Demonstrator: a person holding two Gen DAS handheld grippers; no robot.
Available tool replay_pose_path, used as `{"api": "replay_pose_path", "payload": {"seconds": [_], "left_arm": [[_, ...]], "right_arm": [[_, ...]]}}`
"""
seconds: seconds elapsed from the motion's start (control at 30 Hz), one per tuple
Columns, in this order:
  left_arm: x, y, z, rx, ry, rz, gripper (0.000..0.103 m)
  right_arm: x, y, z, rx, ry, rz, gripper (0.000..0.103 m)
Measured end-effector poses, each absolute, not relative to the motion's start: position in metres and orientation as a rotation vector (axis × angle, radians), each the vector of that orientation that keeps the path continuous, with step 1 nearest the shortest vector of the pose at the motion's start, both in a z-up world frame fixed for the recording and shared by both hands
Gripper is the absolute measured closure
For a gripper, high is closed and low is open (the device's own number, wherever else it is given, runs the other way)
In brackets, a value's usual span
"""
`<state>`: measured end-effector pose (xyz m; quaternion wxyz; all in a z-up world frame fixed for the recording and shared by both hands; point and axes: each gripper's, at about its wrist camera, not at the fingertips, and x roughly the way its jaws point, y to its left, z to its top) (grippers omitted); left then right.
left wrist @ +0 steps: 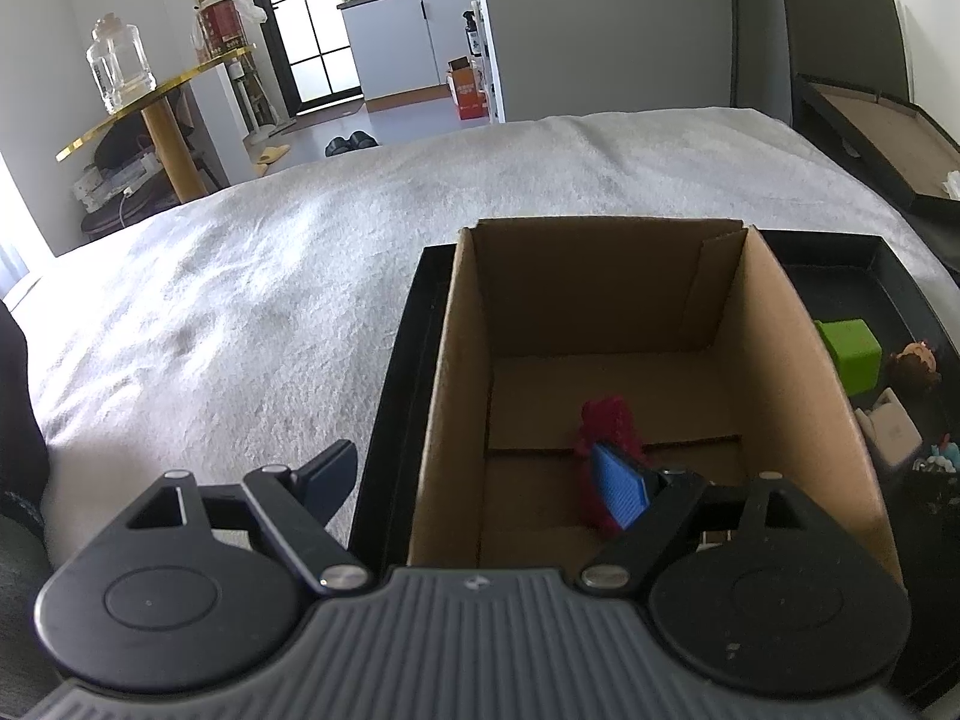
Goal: Organize rigid objects
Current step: 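Lift the held doll figurine with the right gripper toward the box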
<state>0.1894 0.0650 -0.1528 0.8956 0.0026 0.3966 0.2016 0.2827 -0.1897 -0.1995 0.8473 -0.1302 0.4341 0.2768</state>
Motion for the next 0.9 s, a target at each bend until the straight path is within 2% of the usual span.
{"api": "replay_pose_path", "payload": {"seconds": [0.27, 0.9], "left_arm": [[0.185, 0.062, -0.152, 0.002, 0.812, 0.393, 0.019], [0.172, 0.064, -0.146, 0.0, 0.789, 0.367, 0.02]], "right_arm": [[0.277, -0.19, -0.186, -0.241, 0.921, 0.568, 0.043], [0.259, -0.157, -0.115, -0.267, 0.771, 0.591, 0.043]]}}
